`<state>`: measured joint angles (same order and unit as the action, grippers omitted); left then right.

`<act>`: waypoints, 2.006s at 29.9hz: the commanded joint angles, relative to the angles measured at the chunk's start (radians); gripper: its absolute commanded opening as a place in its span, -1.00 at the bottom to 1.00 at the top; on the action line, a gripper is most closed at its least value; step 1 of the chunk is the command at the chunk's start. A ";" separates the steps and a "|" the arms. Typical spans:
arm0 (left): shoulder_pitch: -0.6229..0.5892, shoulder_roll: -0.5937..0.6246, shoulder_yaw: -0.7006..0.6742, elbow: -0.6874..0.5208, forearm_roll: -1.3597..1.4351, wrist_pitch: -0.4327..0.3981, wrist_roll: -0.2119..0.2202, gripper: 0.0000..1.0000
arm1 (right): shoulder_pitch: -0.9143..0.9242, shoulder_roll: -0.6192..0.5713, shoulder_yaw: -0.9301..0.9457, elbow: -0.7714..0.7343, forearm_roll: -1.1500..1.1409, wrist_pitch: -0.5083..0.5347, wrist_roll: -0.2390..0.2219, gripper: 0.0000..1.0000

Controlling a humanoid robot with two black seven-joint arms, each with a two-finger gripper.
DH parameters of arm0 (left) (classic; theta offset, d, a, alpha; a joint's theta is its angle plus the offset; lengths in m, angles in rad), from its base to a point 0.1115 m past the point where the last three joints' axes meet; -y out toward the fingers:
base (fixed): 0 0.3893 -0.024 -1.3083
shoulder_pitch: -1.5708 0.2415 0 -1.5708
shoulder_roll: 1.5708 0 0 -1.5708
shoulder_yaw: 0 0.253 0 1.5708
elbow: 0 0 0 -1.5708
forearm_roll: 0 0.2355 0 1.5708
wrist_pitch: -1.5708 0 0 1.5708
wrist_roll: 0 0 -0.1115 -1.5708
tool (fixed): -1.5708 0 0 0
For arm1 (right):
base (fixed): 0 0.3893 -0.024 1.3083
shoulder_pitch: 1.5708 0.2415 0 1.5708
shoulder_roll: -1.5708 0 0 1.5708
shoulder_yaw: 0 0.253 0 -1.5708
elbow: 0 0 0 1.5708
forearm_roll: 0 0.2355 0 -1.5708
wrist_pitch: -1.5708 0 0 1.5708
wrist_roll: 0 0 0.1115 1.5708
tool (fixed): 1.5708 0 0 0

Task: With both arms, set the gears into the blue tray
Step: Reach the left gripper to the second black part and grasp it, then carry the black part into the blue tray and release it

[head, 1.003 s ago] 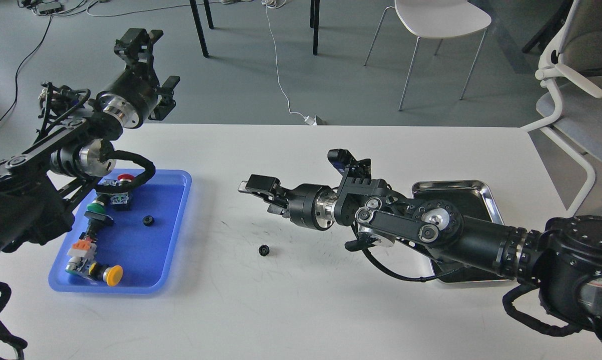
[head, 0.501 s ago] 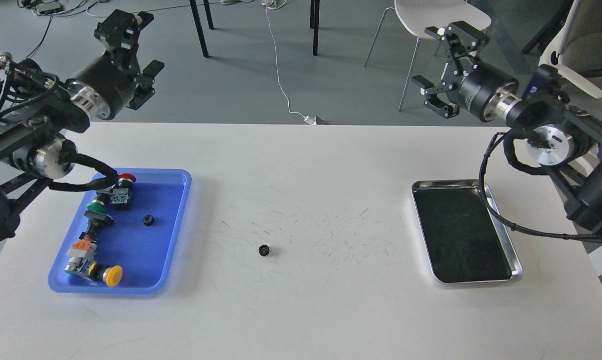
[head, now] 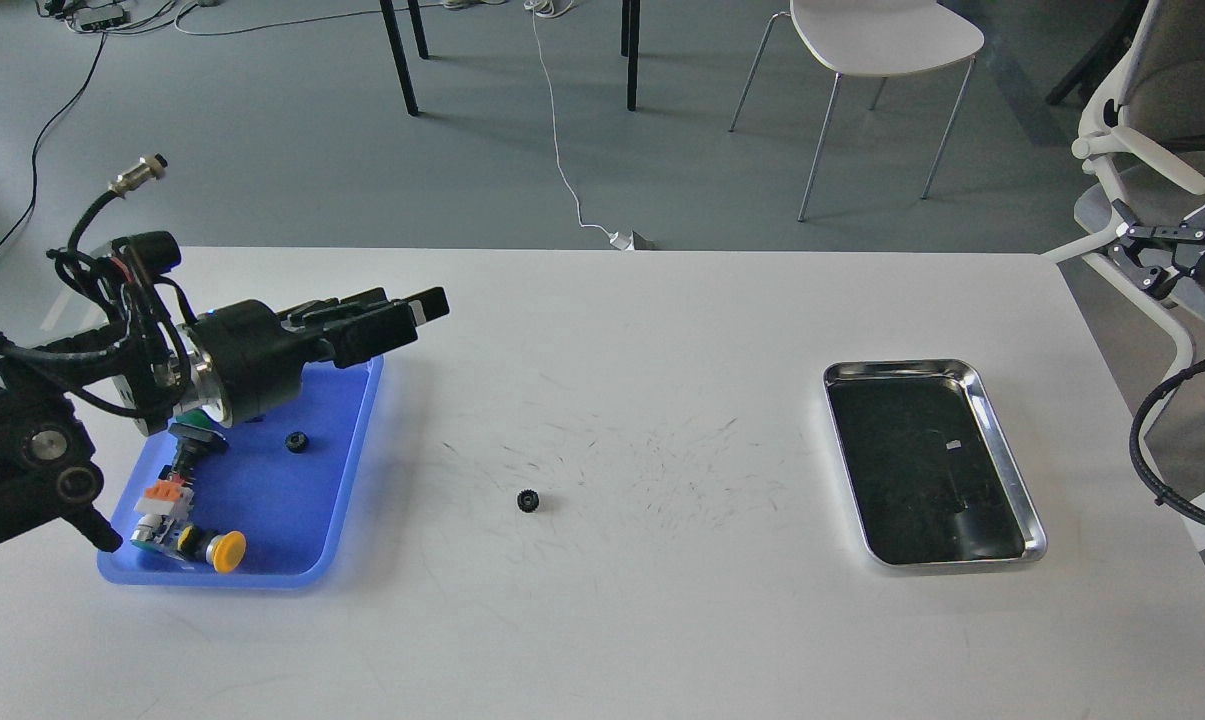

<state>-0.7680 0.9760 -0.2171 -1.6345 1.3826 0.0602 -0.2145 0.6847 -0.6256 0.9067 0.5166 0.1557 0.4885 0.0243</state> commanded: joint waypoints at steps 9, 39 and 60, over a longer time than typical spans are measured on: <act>0.190 -0.261 -0.002 0.139 0.780 0.107 -0.026 0.92 | -0.054 0.003 -0.011 0.091 -0.001 0.000 0.002 0.88; 0.276 -0.511 0.002 0.525 0.799 0.204 -0.089 -0.36 | -0.148 0.001 -0.032 0.203 -0.018 0.000 0.003 0.89; 0.246 -0.071 -0.122 0.305 0.598 0.236 -0.118 -0.85 | -0.146 -0.032 -0.035 0.333 -0.034 0.000 0.003 0.89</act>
<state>-0.5288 0.7908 -0.3212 -1.3016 2.0582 0.2913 -0.3099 0.5395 -0.6541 0.8717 0.8122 0.1317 0.4886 0.0276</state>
